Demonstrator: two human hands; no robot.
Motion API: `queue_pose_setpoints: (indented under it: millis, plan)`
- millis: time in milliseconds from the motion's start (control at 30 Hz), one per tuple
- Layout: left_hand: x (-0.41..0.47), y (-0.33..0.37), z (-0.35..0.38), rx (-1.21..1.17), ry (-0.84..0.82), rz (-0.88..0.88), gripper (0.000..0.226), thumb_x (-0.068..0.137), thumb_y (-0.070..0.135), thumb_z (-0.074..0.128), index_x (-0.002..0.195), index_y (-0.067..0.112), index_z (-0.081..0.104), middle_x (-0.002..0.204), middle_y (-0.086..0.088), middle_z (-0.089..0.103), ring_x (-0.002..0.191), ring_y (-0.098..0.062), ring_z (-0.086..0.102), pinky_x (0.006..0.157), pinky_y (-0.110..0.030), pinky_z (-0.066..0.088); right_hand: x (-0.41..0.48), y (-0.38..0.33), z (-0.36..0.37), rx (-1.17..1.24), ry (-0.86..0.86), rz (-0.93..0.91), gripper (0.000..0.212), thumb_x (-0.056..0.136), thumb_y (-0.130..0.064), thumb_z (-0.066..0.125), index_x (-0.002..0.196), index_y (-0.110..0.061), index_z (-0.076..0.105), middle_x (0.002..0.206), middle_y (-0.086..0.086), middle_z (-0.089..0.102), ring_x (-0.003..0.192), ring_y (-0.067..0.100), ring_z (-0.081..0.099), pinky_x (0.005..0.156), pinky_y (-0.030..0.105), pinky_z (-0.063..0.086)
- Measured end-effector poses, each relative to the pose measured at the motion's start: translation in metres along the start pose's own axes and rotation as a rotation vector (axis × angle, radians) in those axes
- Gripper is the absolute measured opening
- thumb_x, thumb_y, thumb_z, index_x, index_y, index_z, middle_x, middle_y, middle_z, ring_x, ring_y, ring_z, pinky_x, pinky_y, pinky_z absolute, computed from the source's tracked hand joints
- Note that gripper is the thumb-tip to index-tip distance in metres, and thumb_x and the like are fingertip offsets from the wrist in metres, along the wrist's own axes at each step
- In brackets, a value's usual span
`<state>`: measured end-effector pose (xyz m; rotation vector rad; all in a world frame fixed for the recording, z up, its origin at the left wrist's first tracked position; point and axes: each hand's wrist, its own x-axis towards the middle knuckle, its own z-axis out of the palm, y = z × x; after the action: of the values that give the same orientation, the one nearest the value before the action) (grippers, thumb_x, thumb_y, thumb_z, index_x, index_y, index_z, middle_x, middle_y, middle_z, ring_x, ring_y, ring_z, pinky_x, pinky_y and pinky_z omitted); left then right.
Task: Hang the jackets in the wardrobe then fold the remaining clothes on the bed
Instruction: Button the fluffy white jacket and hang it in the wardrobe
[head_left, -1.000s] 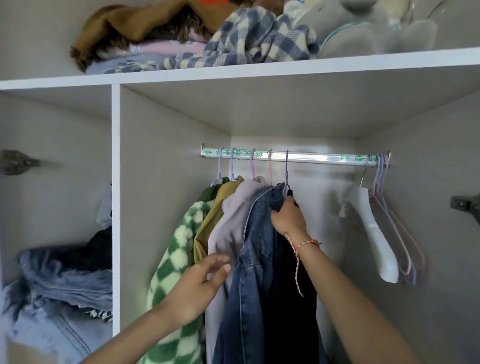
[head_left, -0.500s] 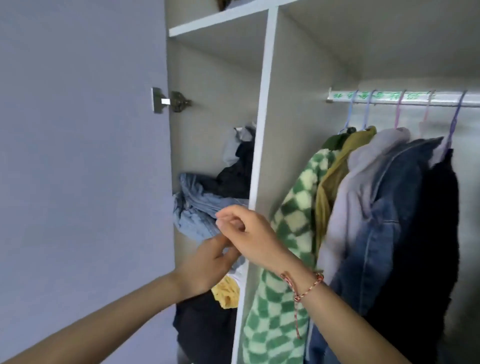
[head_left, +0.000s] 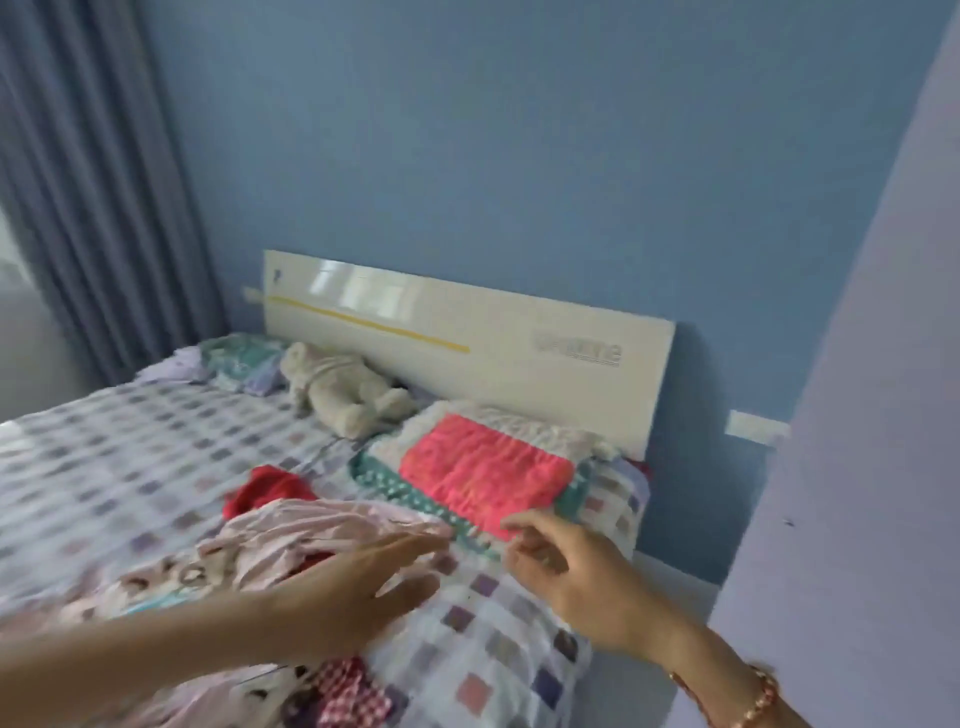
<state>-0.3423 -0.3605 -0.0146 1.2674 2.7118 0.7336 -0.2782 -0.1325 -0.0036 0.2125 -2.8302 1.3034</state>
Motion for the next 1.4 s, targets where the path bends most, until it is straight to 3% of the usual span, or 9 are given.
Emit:
queue_pose_setpoints:
  millis: [167,234,367,467,601,801,968,1168,1401]
  plan:
    - [-0.103,-0.064,-0.04,-0.058,0.179,-0.619,0.033,0.084,0.067,0.038,0.116,0.061,0.042,0.126,0.024,0.049,0.108,0.01,0.049,0.089,-0.01,0.039,0.091,-0.038,0.075,0.006,-0.324,-0.251,0.029,0.093,-0.032,0.055,0.122,-0.028,0.052,0.1,-0.009,0.06,0.091,0.003,0.059,0.076,0.01,0.045]
    - [-0.146,-0.071,-0.049,-0.053,0.294,-0.846,0.037,0.096,0.038,0.041,0.133,0.037,0.043,0.133,0.013,0.047,0.114,0.001,0.047,0.091,-0.013,0.035,0.112,-0.06,0.105,0.019,-0.442,-0.393,0.028,0.092,-0.031,0.057,0.119,-0.024,0.056,0.096,-0.009,0.062,0.087,0.004,0.061,0.077,0.014,0.049]
    - [-0.24,-0.062,-0.058,-0.102,0.537,-1.163,0.041,0.096,0.035,0.042,0.135,0.021,0.045,0.128,0.007,0.051,0.112,-0.004,0.049,0.084,-0.009,0.038,0.13,-0.117,0.17,0.086,-0.662,-0.578,0.022,0.093,-0.022,0.057,0.114,-0.016,0.057,0.089,-0.012,0.061,0.079,-0.004,0.062,0.069,0.01,0.049]
    - [-0.285,-0.046,-0.054,-0.209,0.734,-1.237,0.059,0.082,0.065,0.048,0.126,0.025,0.05,0.122,0.008,0.057,0.107,-0.002,0.056,0.088,-0.012,0.045,0.122,-0.146,0.213,0.14,-0.778,-0.654,0.023,0.094,-0.021,0.054,0.116,-0.015,0.055,0.09,-0.008,0.064,0.077,0.002,0.061,0.063,0.011,0.047]
    - [-0.373,-0.002,-0.033,-0.121,0.951,-1.495,0.035,0.096,0.029,0.042,0.128,0.016,0.048,0.122,0.006,0.051,0.112,-0.004,0.051,0.089,-0.01,0.037,0.078,-0.204,0.3,0.164,-1.005,-0.8,0.017,0.093,-0.022,0.056,0.11,-0.018,0.059,0.088,-0.002,0.066,0.073,0.009,0.059,0.067,0.018,0.046]
    - [-0.475,0.035,-0.017,-0.076,1.218,-1.753,0.04,0.098,0.03,0.04,0.134,0.013,0.044,0.124,-0.001,0.052,0.113,-0.014,0.049,0.092,-0.027,0.039,0.003,-0.272,0.38,0.251,-1.18,-0.911,0.016,0.092,-0.021,0.057,0.108,-0.018,0.06,0.086,-0.002,0.063,0.068,0.01,0.056,0.063,0.02,0.043]
    - [-0.582,0.057,-0.009,-0.008,1.432,-1.925,0.039,0.098,0.03,0.042,0.13,0.01,0.048,0.122,-0.009,0.057,0.11,-0.025,0.054,0.09,-0.033,0.042,-0.066,-0.332,0.45,0.251,-1.366,-0.942,0.018,0.093,-0.024,0.054,0.11,-0.019,0.059,0.094,0.002,0.067,0.09,0.019,0.064,0.085,0.03,0.048]
    - [-0.655,0.073,0.011,0.021,1.469,-2.06,0.033,0.098,0.023,0.045,0.125,0.007,0.053,0.128,-0.008,0.056,0.12,-0.025,0.051,0.097,-0.028,0.037,-0.128,-0.377,0.515,0.278,-1.484,-0.958,0.012,0.093,-0.022,0.054,0.104,-0.02,0.059,0.099,0.01,0.069,0.09,0.023,0.064,0.088,0.038,0.05]
    - [-0.717,0.1,0.034,-0.051,1.671,-2.223,0.036,0.091,0.026,0.051,0.12,0.006,0.054,0.13,-0.017,0.055,0.117,-0.025,0.052,0.099,-0.029,0.039,-0.176,-0.42,0.581,0.25,-1.627,-0.959,0.021,0.094,-0.013,0.053,0.11,-0.002,0.06,0.075,-0.002,0.061,0.063,0.007,0.053,0.06,0.017,0.044]
